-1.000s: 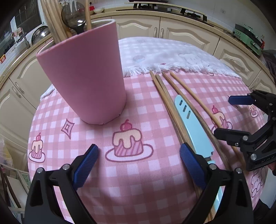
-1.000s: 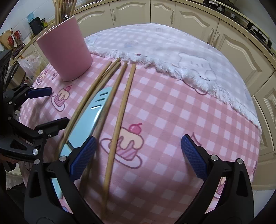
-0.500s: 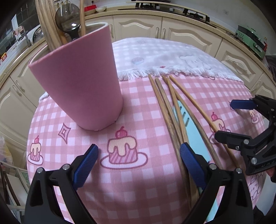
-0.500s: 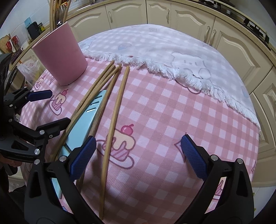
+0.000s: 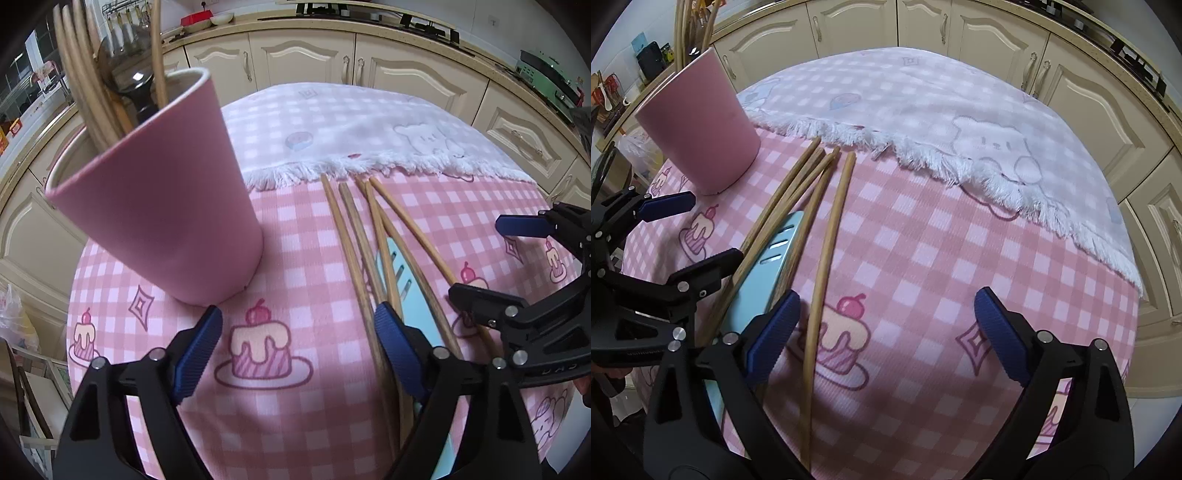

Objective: Organize utensils
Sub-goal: 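Lower both tools onto the chopsticks and close each on one chopstick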

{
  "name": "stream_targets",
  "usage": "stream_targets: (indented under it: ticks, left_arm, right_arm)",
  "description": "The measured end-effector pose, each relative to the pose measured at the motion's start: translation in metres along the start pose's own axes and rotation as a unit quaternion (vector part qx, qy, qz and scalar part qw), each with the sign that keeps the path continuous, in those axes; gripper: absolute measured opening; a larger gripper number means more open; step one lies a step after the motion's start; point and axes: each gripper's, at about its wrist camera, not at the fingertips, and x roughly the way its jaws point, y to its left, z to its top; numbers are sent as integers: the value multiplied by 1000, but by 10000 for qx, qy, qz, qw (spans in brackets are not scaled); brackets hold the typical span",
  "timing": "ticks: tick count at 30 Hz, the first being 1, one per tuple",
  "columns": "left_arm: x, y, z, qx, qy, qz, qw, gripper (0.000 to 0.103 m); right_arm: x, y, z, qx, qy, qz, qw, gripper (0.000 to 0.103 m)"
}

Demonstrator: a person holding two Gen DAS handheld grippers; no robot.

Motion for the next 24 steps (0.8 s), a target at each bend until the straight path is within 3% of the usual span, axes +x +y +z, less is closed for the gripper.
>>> stream_targets:
  ticks: [3,4,9,12,16,18,19,20,24]
  left_arm:
    - [3,-4,5,44,21,16,10000,76]
    - [5,-5,6,42,51,3,10000,68]
    - [11,-6,15,-17,91,-92,9999,67]
    - [12,-6,16,45,131,-176,9997,60]
    - [11,-12,20,213,201,-389,9988,32]
    - [10,-13,18,296,237,-467,9982,15]
    - [9,-14,19,337,266,-503,9978,9]
    - [8,-14,18,349,271,-527,9976,5]
    - [1,-6,10,254,190,-509,9982,5]
  right_arm:
    - [1,-2,3,0,8,-3,10000,90]
    - [2,-1,4,-15,14,-4,10000,89]
    - [5,1,11,-69,25,-28,10000,84]
    - [7,6,17,-182,24,-76,9998,72]
    - [8,21,22,-392,32,-59,9992,47]
    - [8,26,23,-485,40,9,9988,33]
    - [7,26,23,-480,56,100,9988,15]
    - [6,25,22,-446,61,183,9988,7]
    - [-3,10,14,-118,-137,539,9984,5]
